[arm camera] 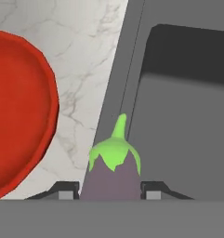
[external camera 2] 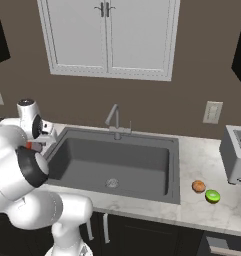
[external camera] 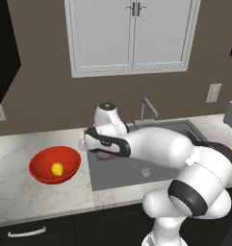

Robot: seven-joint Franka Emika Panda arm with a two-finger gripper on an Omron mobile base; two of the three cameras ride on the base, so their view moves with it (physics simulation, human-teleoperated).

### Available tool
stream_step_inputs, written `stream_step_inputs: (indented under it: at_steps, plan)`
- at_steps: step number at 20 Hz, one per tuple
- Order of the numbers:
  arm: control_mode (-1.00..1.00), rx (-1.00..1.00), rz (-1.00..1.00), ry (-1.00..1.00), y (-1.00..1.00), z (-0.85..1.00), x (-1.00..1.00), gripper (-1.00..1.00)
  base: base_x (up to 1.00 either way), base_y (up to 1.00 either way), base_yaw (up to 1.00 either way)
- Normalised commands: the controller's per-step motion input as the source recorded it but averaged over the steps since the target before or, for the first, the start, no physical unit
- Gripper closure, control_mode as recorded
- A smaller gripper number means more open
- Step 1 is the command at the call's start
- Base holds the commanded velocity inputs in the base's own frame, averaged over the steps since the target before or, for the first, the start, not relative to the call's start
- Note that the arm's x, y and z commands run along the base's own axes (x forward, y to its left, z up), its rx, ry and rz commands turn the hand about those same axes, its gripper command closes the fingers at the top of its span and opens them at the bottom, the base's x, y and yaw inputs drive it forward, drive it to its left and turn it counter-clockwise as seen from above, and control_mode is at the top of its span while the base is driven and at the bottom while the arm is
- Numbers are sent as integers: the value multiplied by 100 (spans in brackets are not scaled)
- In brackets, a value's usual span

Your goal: There is a mixed pile of frozen fruits and vegetables on the counter. Locate all the frozen vegetables and place the items in a bowl on the counter. Take all the frozen fruits and defrost them in a running sink.

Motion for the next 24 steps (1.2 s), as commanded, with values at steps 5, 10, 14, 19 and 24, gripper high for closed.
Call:
stream_step_inputs:
  at_steps: [5,10,14,19,24]
  plan:
    - [-100,9,0,0,39,6,10,100,0,0,0]
    - [-100,7,0,0,49,0,1,100,0,0,0]
    - [-100,8,0,0,46,5,0,100,0,0,0]
    - [-100,4,-1,0,37,15,0,100,0,0,0]
    - [-100,0,0,0,33,1,0,100,0,0,0]
